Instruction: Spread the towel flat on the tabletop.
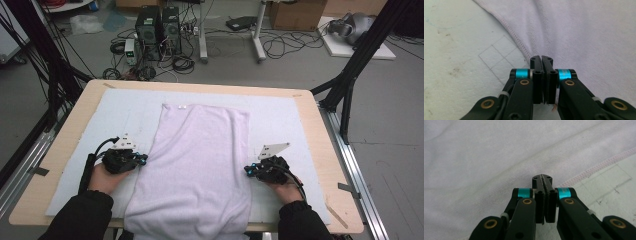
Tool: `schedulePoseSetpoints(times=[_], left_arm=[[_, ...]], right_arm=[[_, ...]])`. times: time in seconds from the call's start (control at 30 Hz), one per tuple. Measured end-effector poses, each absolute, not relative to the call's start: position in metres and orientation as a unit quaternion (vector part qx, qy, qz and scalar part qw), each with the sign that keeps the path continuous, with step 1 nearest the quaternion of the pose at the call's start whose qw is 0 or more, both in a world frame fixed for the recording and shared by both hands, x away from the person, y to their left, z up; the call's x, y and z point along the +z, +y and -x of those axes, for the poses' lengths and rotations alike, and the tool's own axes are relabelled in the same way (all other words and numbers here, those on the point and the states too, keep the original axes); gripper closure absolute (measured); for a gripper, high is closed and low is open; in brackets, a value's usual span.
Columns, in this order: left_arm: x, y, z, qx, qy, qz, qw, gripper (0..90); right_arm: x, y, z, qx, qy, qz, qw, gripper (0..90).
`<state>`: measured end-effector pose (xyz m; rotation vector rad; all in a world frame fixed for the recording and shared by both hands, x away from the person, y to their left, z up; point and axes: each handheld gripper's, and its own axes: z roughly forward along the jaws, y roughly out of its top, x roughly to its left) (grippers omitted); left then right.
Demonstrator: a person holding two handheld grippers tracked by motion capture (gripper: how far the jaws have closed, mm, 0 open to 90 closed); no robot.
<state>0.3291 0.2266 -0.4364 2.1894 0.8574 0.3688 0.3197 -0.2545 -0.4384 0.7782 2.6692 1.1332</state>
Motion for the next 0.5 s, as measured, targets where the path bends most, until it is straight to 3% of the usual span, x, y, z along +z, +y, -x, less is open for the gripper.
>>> schedulePoseSetpoints(times=[0.17,0.5], left_arm=[[-0.430,0.229,-0.325,0.147,0.330,-0.843,0.398,84.5],[-0.417,0.235,-0.310,0.135,0.309,-0.829,0.447,62.0]], right_arm=[[-0.434,-0.258,-0.319,0.412,0.868,-0.269,0.063,77.9],[-0.422,-0.252,-0.319,0.476,0.833,-0.270,0.078,58.4]])
